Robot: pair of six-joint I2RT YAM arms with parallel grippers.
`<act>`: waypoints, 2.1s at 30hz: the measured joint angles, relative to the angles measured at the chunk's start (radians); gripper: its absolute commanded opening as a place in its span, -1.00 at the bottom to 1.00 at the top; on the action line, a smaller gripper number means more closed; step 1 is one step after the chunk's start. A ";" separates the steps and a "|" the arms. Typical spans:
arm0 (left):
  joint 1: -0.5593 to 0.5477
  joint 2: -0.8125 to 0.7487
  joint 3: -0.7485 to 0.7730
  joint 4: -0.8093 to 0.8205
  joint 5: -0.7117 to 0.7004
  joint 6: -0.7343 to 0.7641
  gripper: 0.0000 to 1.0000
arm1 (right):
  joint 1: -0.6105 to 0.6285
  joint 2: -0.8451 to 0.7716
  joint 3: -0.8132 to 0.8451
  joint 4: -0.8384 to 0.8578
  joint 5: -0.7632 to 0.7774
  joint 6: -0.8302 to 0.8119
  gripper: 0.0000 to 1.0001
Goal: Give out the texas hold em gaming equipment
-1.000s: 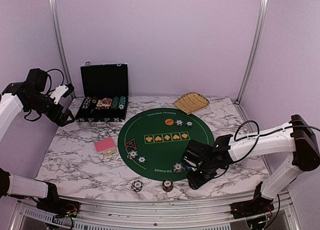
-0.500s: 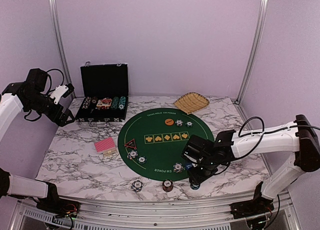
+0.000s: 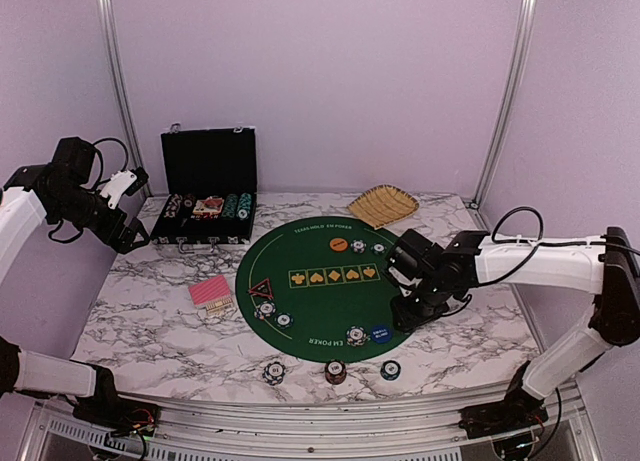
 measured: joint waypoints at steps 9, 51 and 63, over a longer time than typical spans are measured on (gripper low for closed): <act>0.000 0.000 0.000 0.000 0.000 0.000 0.98 | -0.083 0.101 0.000 0.073 -0.004 -0.060 -0.33; 0.000 0.000 0.000 0.000 -0.001 0.004 0.98 | -0.078 0.144 0.162 0.045 0.076 -0.096 0.48; 0.000 0.000 0.000 0.000 -0.008 0.001 0.98 | 0.254 0.127 0.308 -0.035 0.092 -0.028 0.97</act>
